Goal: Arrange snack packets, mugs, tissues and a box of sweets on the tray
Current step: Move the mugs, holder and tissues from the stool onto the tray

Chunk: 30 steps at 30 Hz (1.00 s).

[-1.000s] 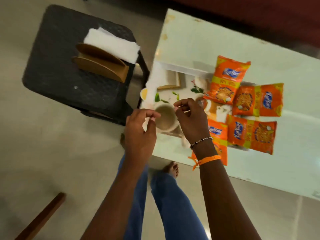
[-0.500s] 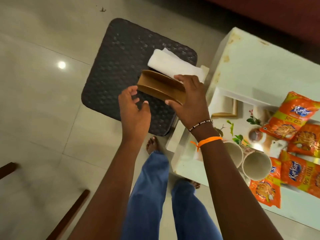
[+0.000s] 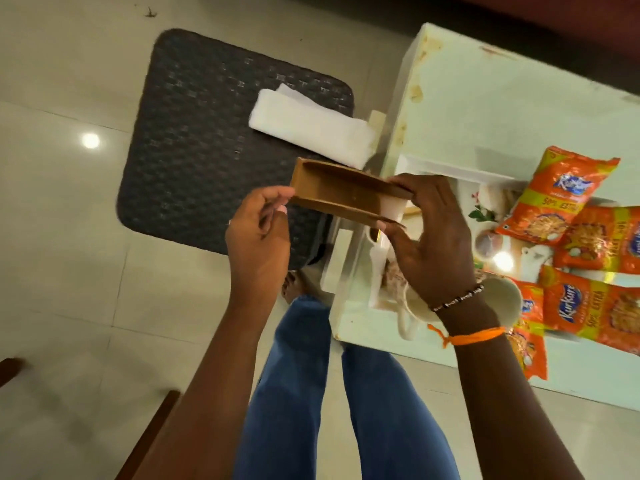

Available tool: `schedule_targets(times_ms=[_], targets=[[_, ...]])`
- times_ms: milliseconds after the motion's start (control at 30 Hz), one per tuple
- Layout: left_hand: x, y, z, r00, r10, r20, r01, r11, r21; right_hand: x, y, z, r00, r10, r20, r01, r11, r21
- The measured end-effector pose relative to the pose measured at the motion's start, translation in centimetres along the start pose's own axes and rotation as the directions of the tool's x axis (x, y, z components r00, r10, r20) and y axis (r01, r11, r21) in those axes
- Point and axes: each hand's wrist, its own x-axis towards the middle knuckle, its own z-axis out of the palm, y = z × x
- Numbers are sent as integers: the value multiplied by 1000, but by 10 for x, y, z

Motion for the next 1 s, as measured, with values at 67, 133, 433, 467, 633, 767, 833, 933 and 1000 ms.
schedule_targets(times_ms=[67,133,433,467,633,767,833,933,1000], targets=[[-12,5,20,997,24,78,-23,1000,-13,-12,22,-22,1000,23,-7,-23,1000,-7],[-25,10,41,988,26,155,-22,999,-25,-20,45,-42,999,54,6,-53,998,-31],[-66,9,126,901,-174,398,116,979,167,-35,131,-82,986,98,133,-85,991,-103],[-69,7,131,897,-199,396,135,974,183,-36,137,-81,983,106,147,-91,991,-102],[-78,-4,143,908,-235,347,132,947,294,-41,150,-71,980,100,171,-92,994,-54],[-78,-9,146,917,-250,312,159,944,289,-40,154,-69,981,104,163,-105,994,-3],[-78,-9,147,915,-267,304,176,939,294,-39,156,-68,977,114,182,-118,993,12],[-75,-8,149,911,-277,307,183,936,301,-36,158,-68,967,130,219,-138,990,20],[-72,-8,148,906,-282,317,188,937,296,-34,159,-68,960,144,239,-152,988,15]])
